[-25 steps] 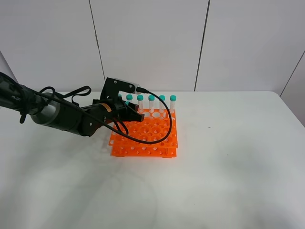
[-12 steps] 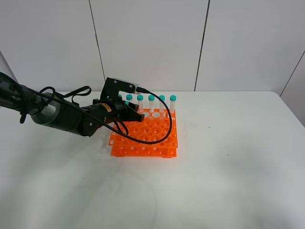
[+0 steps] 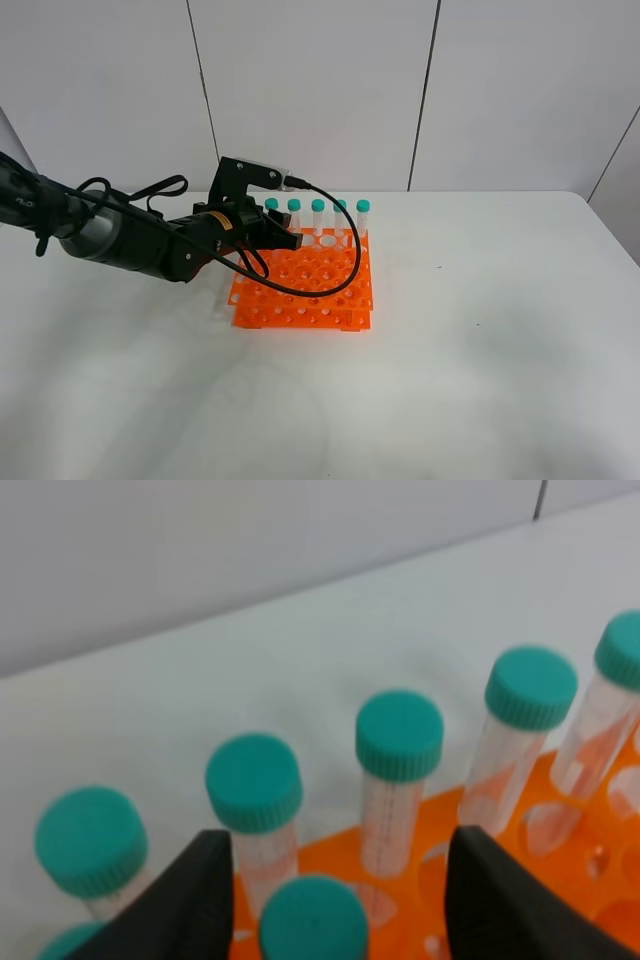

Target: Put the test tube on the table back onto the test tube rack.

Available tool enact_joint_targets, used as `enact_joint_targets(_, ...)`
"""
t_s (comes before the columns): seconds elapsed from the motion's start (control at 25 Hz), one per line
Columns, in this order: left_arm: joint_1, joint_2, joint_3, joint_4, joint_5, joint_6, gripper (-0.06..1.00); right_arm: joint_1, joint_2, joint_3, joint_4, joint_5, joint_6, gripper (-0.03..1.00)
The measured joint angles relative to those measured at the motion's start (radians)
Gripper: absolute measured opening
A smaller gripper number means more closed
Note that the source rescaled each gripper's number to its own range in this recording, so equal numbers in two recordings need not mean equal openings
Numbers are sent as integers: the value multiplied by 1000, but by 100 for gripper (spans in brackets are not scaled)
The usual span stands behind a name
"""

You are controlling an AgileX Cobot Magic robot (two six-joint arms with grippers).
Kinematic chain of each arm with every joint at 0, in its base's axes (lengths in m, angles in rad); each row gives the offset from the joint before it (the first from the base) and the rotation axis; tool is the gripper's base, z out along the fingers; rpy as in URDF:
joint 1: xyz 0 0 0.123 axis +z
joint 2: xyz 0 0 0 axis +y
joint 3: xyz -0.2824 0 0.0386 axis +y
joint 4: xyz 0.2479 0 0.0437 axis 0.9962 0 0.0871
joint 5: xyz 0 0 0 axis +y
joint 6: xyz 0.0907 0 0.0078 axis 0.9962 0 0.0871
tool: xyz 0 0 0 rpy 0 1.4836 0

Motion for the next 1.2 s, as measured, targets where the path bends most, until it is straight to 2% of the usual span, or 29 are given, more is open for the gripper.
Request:
enact_joint_targets(0.52,0,-128,0,0,59,0,37,0,0,0,0,0,0,81)
enact_joint_targets(0.72,3,-211,0,0,148,25,37,0,0,0,0,0,0,81)
enact_joint_targets(0.84,26,-257,0,0,234,83,37,0,0,0,0,0,0,81)
enact_joint_targets(0.96,73,-314,1,0,316,100,37,0,0,0,0,0,0,81)
enact_joint_targets(1.2,201,-441,77,0,346,102,37,0,0,0,0,0,0,81)
